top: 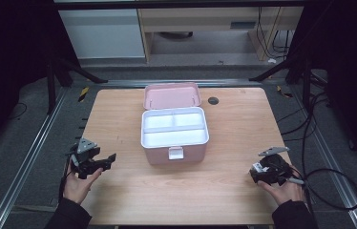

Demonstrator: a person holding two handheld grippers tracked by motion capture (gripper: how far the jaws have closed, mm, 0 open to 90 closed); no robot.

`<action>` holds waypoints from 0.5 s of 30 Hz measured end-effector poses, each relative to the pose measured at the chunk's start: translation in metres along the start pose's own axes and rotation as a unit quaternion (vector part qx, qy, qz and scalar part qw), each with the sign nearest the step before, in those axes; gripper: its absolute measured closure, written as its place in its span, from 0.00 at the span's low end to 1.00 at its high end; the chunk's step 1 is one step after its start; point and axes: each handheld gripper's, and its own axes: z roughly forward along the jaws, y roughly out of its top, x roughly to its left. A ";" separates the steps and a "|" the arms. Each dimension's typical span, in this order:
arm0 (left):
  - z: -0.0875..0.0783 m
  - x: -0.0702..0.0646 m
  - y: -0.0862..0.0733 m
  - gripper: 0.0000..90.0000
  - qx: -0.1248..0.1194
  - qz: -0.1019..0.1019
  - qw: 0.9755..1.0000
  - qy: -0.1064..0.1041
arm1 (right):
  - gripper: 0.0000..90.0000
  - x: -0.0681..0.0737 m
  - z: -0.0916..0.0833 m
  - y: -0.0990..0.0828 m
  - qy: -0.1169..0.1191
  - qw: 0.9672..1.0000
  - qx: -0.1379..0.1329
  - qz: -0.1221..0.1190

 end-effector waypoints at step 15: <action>-0.006 -0.026 0.053 0.37 -0.052 0.016 0.998 -0.026 | 0.35 0.014 -0.034 0.068 0.049 0.987 -0.149 -0.020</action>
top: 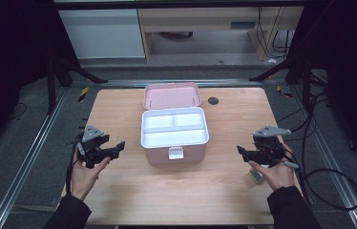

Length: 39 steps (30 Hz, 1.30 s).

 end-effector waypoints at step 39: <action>0.080 -0.031 0.031 0.63 0.037 0.042 0.997 -0.061 | 0.54 0.058 0.080 0.049 0.095 0.995 -0.041 -0.005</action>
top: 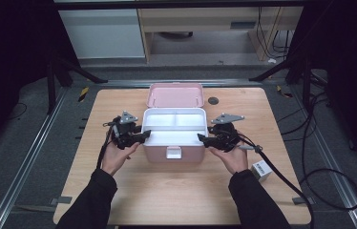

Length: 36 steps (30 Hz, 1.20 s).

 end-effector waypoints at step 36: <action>0.012 0.040 0.092 0.56 0.123 0.270 0.938 -0.177 | 0.51 -0.047 0.002 0.102 0.079 0.983 0.021 -0.165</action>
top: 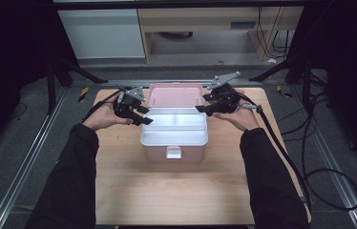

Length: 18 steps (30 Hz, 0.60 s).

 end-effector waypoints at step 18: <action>0.033 -0.006 0.010 0.75 0.120 0.092 0.988 -0.037 | 0.67 0.016 0.041 -0.011 0.076 0.980 0.154 -0.101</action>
